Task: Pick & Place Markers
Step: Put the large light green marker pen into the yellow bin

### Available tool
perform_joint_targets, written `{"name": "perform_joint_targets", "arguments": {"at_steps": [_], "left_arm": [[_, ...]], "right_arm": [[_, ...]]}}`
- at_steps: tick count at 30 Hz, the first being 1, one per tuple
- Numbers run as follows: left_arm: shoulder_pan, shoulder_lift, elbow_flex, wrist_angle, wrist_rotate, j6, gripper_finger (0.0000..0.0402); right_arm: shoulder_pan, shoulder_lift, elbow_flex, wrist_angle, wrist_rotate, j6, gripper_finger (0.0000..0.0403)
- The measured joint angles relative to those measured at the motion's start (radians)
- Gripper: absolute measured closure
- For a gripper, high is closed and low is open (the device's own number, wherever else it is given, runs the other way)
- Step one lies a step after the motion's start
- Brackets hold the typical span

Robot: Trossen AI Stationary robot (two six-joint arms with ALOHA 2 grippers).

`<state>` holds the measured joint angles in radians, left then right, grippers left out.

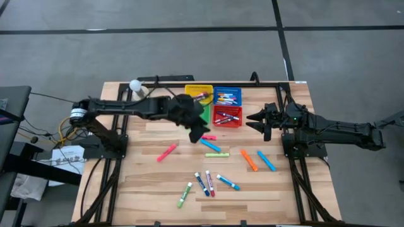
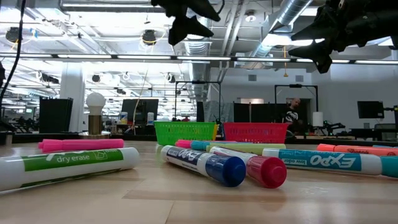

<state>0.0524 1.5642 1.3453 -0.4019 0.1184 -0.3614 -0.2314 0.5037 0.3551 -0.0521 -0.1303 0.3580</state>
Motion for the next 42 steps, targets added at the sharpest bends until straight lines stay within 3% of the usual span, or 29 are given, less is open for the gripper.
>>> {"name": "perform_joint_targets", "arguments": {"at_steps": [17,28,42], "left_arm": [[-0.238,0.001,0.0,-0.167,-0.006,-0.504,0.0224],[-0.431,0.032,-0.001,-0.222,-0.169,-0.789,0.0224],[-0.611,0.208,-0.001,-0.225,-0.208,-1.072,0.0224]], "right_arm": [[0.0,0.0,0.0,0.0,0.0,0.0,0.0225],[0.0,0.0,0.0,0.0,0.0,0.0,0.0225],[0.0,0.0,0.0,0.0,0.0,0.0,0.0225]]}}
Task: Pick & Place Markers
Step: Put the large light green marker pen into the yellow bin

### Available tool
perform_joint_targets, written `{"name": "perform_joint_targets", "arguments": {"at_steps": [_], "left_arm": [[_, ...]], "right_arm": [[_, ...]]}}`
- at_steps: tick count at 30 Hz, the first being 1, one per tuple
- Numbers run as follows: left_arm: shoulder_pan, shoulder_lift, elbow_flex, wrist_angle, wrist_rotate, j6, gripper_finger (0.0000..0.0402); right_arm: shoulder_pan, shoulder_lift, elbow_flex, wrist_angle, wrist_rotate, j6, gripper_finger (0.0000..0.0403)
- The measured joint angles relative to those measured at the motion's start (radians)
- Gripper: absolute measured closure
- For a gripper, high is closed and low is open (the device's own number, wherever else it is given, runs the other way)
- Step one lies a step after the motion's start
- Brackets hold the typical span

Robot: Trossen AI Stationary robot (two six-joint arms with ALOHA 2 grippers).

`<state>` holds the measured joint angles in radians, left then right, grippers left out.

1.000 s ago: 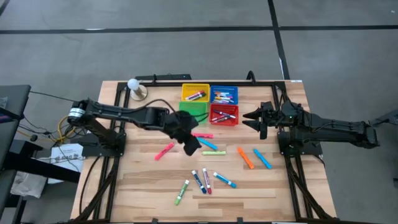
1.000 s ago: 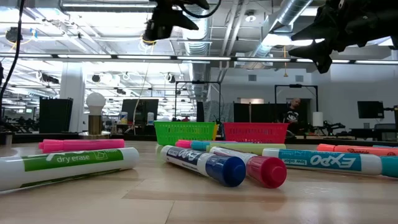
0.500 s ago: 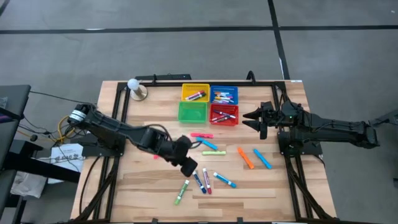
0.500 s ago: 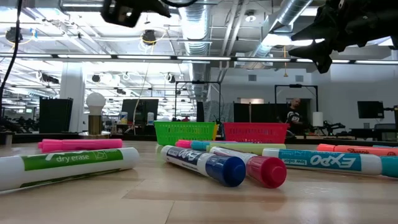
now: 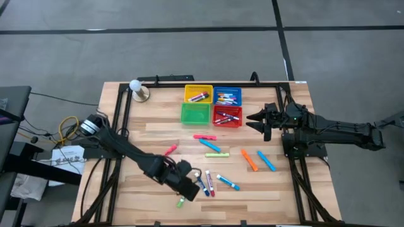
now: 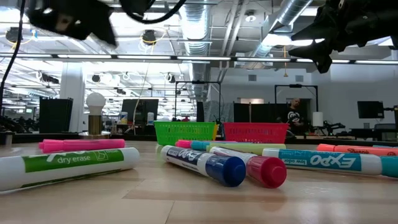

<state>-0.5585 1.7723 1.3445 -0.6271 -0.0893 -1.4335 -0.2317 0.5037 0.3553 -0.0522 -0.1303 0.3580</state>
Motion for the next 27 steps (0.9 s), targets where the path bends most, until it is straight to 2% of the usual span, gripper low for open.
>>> {"name": "perform_joint_targets", "arguments": {"at_steps": [7,27], "left_arm": [[-0.039,0.062,0.0,0.007,0.0,-0.073,0.0224],[-0.046,0.164,0.0,0.021,0.012,-0.068,0.0224]], "right_arm": [[0.0,0.0,0.0,0.0,0.0,0.0,0.0225],[0.0,0.0,0.0,0.0,0.0,0.0,0.0225]]}}
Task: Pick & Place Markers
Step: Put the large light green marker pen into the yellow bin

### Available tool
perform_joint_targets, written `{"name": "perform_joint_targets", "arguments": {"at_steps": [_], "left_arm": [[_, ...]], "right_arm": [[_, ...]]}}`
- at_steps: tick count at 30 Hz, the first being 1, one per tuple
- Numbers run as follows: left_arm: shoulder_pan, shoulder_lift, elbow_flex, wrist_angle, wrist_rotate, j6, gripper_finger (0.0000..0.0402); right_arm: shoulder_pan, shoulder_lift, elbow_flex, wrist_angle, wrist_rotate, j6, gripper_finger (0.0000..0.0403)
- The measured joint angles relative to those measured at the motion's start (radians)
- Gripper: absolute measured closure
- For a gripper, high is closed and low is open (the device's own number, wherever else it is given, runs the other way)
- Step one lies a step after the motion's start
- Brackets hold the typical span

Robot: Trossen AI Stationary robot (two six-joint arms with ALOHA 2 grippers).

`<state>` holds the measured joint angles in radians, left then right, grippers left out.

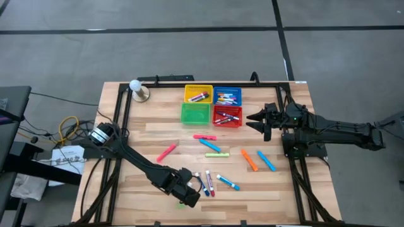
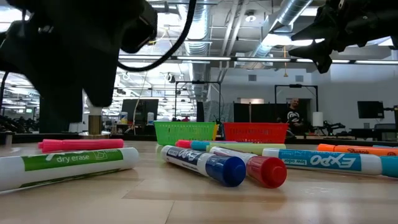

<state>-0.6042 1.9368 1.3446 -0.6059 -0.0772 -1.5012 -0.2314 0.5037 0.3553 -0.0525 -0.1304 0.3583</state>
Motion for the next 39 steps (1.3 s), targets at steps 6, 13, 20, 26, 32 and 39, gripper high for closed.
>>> {"name": "perform_joint_targets", "arguments": {"at_steps": [6,13,20,26,32,39], "left_arm": [[0.001,0.052,0.0,0.022,0.035,0.0,0.0224],[0.002,0.104,0.001,0.07,0.057,0.0,0.0224],[0.002,0.121,0.005,0.071,0.062,0.001,0.023],[0.002,0.123,0.004,0.06,0.06,0.001,0.0269],[0.002,0.124,0.003,0.056,0.05,0.004,0.0324],[0.007,0.125,0.002,0.056,0.048,0.004,0.0329]], "right_arm": [[0.0,0.0,0.0,0.0,0.0,0.0,0.0225],[0.0,0.0,0.0,0.0,0.0,0.0,0.0225],[0.0,0.0,0.0,0.0,0.0,0.0,0.0225],[0.0,0.0,0.0,0.0,0.0,0.0,0.0225],[0.0,0.0,0.0,0.0,0.0,0.0,0.0225],[0.0,0.0,0.0,0.0,0.0,0.0,0.0225]]}}
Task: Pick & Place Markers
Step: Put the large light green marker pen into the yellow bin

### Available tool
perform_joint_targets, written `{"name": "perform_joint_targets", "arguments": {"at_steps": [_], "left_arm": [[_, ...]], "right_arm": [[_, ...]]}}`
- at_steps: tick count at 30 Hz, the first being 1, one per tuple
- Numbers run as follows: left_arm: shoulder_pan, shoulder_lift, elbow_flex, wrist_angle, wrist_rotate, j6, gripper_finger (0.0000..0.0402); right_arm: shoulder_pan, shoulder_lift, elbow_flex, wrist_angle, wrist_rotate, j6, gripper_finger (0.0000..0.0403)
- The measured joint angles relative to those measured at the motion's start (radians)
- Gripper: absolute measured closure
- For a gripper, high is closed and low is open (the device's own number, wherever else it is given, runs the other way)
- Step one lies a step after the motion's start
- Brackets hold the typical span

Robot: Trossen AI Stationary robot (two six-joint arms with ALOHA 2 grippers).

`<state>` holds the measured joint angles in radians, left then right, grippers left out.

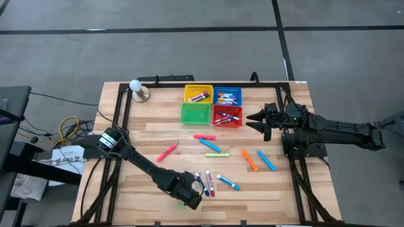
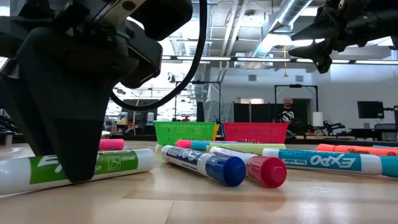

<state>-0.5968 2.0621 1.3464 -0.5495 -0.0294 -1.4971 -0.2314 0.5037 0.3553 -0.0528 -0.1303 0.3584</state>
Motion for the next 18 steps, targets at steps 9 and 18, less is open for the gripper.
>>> {"name": "perform_joint_targets", "arguments": {"at_steps": [9,18], "left_arm": [[0.019,-0.036,-0.007,-0.048,-0.002,0.059,0.0335],[0.062,-0.188,-0.006,-0.177,-0.003,0.088,0.0332]], "right_arm": [[0.0,0.0,0.0,0.0,0.0,0.0,0.0225],[0.0,0.0,0.0,0.0,0.0,0.0,0.0225]]}}
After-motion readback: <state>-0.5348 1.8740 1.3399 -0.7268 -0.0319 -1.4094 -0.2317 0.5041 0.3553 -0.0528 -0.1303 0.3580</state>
